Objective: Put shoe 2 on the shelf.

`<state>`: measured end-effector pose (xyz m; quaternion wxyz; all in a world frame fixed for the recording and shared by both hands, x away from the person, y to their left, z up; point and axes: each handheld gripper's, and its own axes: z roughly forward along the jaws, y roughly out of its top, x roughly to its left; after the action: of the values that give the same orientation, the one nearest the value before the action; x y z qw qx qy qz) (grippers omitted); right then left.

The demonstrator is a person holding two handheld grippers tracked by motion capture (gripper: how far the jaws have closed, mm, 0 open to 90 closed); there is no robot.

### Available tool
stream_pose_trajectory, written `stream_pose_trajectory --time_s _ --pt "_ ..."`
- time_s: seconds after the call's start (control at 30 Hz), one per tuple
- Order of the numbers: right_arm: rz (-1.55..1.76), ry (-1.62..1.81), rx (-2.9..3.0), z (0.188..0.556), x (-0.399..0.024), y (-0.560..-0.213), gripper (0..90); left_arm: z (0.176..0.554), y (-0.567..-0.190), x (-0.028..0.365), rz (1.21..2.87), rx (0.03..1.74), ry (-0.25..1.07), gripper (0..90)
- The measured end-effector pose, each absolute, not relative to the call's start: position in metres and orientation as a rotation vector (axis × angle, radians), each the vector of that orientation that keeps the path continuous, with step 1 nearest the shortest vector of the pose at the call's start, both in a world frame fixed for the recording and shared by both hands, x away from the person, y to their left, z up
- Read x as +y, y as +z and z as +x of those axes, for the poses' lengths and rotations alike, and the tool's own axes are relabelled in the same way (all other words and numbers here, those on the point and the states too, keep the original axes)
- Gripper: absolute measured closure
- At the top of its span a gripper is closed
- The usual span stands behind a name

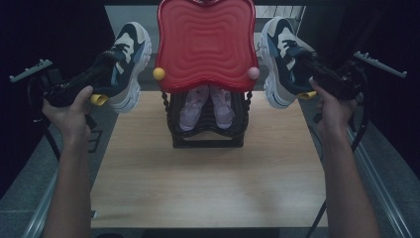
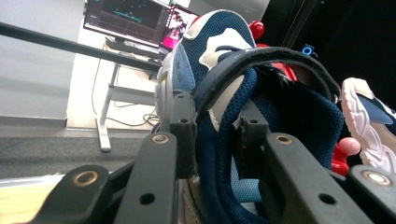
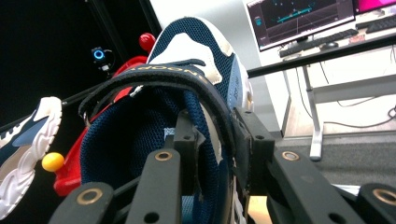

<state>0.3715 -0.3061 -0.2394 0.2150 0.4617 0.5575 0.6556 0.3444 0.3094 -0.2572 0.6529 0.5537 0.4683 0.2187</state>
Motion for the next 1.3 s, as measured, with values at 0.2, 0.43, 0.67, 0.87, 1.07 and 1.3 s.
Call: stream_pose_trajectory --time_s 0.2,0.43,0.67,0.87,1.07,1.3 --pt "1.261 1.802 1.566 0.375 -0.295 -0.225 72.6 0.350 -0.247 0.301 1.247 1.059 0.498 73.6" --pt "1.228 1.763 1.592 0.380 -0.277 -0.208 72.6 0.359 -0.233 0.289 1.244 1.051 0.489 73.6" --pt "1.196 1.768 1.618 0.383 -0.262 -0.192 72.6 0.367 -0.222 0.278 1.225 1.051 0.479 73.6" --pt "1.184 1.766 1.636 0.388 -0.249 -0.185 72.7 0.371 -0.213 0.272 1.234 1.044 0.487 73.6" --pt "1.179 1.795 1.637 0.392 -0.239 -0.178 72.7 0.374 -0.205 0.264 1.242 1.029 0.484 73.6" --pt "1.163 1.796 1.670 0.400 -0.219 -0.168 72.7 0.379 -0.193 0.253 1.249 1.006 0.480 73.6"
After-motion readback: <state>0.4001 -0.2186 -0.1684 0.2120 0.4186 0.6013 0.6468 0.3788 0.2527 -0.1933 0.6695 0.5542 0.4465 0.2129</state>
